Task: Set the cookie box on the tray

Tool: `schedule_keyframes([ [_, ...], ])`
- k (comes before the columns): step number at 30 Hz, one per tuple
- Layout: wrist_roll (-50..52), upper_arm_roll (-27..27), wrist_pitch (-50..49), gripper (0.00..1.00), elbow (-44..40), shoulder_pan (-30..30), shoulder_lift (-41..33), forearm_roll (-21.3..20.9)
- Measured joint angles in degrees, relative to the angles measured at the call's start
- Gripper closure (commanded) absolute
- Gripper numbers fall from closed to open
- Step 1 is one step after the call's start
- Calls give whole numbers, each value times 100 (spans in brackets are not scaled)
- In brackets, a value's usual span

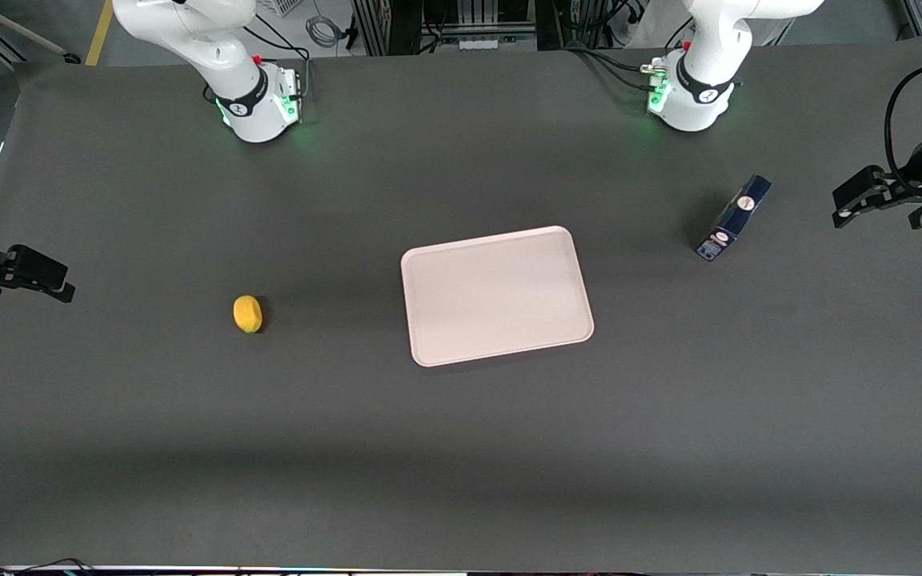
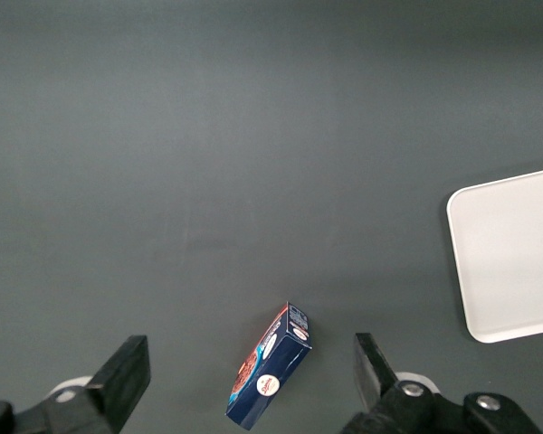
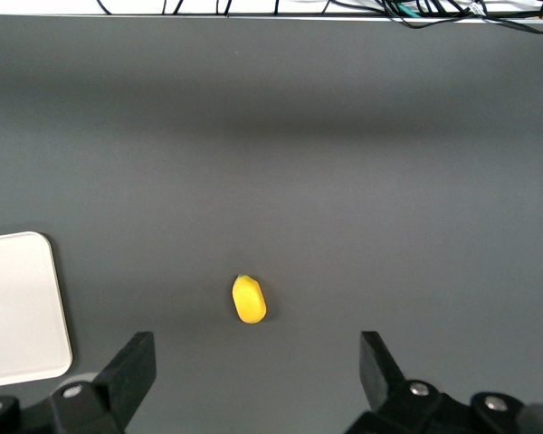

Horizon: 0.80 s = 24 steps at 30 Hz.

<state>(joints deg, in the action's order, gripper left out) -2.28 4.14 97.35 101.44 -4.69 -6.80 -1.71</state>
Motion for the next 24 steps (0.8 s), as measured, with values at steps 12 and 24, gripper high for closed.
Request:
schedule_keyframes([
  [12,0,-6,7,0,0,0,6,0],
  [24,-116,-201,-397,0,2,0,-10,-7],
])
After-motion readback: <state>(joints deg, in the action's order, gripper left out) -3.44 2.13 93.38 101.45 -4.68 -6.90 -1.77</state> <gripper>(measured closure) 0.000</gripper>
